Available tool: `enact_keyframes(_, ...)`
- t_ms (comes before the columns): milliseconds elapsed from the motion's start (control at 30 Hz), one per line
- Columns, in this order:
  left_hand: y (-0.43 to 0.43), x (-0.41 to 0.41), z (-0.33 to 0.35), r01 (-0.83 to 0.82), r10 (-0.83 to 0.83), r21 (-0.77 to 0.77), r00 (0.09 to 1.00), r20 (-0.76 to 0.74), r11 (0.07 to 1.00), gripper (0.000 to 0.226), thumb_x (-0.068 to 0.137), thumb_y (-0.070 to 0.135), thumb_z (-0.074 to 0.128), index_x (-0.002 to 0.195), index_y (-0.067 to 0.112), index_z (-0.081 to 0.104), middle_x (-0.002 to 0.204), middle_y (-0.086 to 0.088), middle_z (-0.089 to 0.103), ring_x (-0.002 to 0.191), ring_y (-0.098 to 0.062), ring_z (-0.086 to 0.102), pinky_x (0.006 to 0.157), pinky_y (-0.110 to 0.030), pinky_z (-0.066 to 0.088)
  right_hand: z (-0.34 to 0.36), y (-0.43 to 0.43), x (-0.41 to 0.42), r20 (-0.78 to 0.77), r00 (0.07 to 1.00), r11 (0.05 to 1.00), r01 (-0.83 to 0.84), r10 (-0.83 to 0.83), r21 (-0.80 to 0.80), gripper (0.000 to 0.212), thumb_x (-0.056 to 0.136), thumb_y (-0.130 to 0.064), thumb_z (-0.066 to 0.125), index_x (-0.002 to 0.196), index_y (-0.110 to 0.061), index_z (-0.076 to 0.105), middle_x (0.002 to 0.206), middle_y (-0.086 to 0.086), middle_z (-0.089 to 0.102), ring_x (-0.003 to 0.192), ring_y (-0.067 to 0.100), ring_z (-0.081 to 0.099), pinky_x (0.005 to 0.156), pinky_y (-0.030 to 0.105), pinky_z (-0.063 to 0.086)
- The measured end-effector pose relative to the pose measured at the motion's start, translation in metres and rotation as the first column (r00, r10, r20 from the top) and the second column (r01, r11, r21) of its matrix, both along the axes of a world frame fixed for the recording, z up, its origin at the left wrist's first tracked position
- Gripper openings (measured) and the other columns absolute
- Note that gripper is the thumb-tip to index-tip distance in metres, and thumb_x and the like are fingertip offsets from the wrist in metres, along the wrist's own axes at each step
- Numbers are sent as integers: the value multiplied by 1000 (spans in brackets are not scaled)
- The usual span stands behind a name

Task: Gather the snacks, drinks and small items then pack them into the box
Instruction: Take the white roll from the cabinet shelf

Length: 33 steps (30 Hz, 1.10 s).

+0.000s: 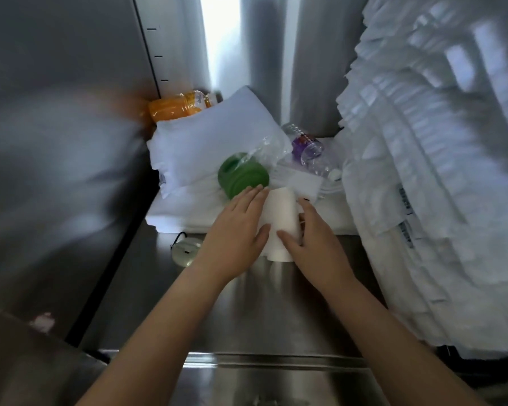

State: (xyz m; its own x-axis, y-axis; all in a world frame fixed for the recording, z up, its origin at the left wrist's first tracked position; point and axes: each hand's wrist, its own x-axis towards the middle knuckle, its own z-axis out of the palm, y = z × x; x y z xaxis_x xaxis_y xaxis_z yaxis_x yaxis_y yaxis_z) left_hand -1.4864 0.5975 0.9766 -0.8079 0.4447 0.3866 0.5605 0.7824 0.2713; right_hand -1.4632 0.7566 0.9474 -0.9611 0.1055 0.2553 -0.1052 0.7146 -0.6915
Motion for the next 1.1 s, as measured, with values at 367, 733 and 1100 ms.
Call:
enact_keyframes(367,-10,18,-3,201,-197,51,977,-79,978,45,88,14,59,133,10,50,131,-6,53,124,-21,45,105,-20,23,-15,-3,40,-76,997,998,-4,-1,-62,83,83,-28,70,149,-21,20,131,1,53,116,12,51,97,34,45)
enact_keyframes(733,-10,31,-10,352,-353,-25,931,-91,936,45,85,10,60,130,10,54,135,-2,52,128,-25,43,111,-37,29,9,-1,62,-312,950,993,36,-1,108,74,80,-16,68,144,-27,32,145,1,27,134,11,29,107,11,22)
enact_keyframes(1100,-11,29,-13,332,-338,-71,934,-112,941,46,86,14,57,132,11,51,135,-3,52,127,-24,42,113,-34,26,8,-2,77,-337,939,940,172,-66,295,18,84,-29,64,95,-14,67,126,6,56,111,25,54,91,39,46)
